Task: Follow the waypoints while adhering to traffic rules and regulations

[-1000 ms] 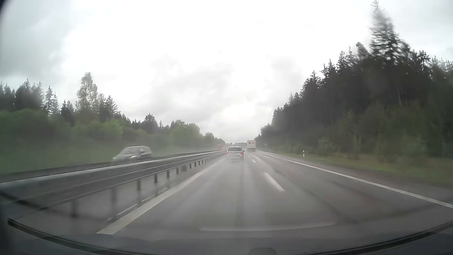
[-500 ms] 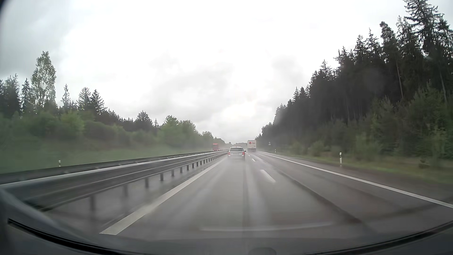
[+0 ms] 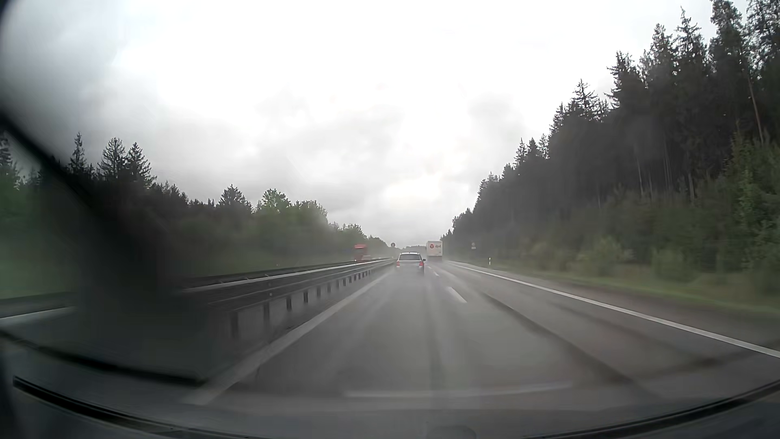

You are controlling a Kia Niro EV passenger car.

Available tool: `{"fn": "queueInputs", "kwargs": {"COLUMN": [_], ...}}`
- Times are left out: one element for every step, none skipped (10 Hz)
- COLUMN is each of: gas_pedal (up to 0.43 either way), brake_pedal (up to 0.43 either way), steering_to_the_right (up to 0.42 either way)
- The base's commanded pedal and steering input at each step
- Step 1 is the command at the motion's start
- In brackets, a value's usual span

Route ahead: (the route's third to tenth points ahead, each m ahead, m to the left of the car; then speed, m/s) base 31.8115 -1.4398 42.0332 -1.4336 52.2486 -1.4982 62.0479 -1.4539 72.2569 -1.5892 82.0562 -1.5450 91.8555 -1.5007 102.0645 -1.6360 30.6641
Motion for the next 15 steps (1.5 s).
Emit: {"fn": "queueInputs", "kwargs": {"gas_pedal": [0.311, 0.311, 0.311, 0.311, 0.311, 0.311, 0.311, 0.311, 0.311, 0.311, 0.311, 0.311, 0.311, 0.311, 0.299], "brake_pedal": [0.000, 0.000, 0.000, 0.000, 0.000, 0.000, 0.000, 0.000, 0.000, 0.000, 0.000, 0.000, 0.000, 0.000, 0.000], "steering_to_the_right": [-0.001, -0.001, 0.000, 0.000, 0.000, -0.001, -0.001, 0.000, 0.000, 0.000, 0.000, -0.001, 0.000, 0.000, 0.000]}}
